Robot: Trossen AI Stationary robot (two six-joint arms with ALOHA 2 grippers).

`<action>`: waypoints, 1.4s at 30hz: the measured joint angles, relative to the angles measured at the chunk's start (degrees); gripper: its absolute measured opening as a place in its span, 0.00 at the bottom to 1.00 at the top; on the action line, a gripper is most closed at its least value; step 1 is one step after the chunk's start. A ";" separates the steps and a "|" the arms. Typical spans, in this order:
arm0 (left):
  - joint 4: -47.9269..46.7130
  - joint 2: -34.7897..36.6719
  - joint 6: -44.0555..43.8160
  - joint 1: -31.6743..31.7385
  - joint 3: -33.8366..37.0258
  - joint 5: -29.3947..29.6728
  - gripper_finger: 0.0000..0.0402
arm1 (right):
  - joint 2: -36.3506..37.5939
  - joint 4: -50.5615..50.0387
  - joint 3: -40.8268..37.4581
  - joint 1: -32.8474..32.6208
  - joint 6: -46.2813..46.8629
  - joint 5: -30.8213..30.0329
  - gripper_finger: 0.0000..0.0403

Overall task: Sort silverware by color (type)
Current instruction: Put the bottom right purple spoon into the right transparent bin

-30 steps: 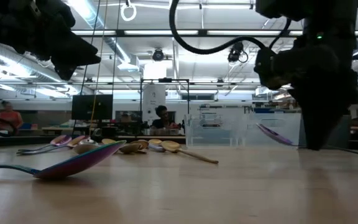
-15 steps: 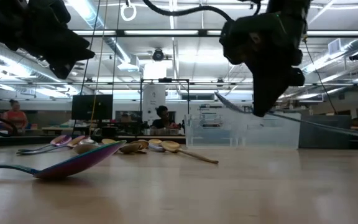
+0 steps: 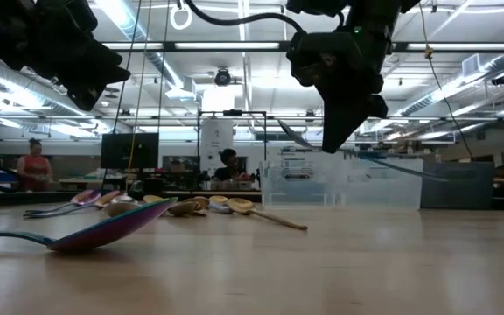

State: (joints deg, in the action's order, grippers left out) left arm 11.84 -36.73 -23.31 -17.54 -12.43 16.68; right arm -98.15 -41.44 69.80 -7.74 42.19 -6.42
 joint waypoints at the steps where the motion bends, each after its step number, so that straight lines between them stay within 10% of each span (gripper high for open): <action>1: -0.10 0.00 0.25 0.03 0.00 0.14 0.30 | 0.00 0.42 0.00 0.50 -1.14 0.00 0.04; 16: 3.32 0.00 18.85 0.19 0.00 14.53 0.30 | 2.91 2.70 5.81 11.59 -17.12 0.53 0.04; 42: 6.09 0.00 34.49 15.54 0.00 15.08 0.30 | 4.61 0.46 9.03 33.35 -24.41 5.87 0.04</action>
State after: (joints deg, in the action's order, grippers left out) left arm 17.94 -36.73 11.18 -2.00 -12.43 31.77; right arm -93.54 -40.98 78.83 25.61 17.78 -0.55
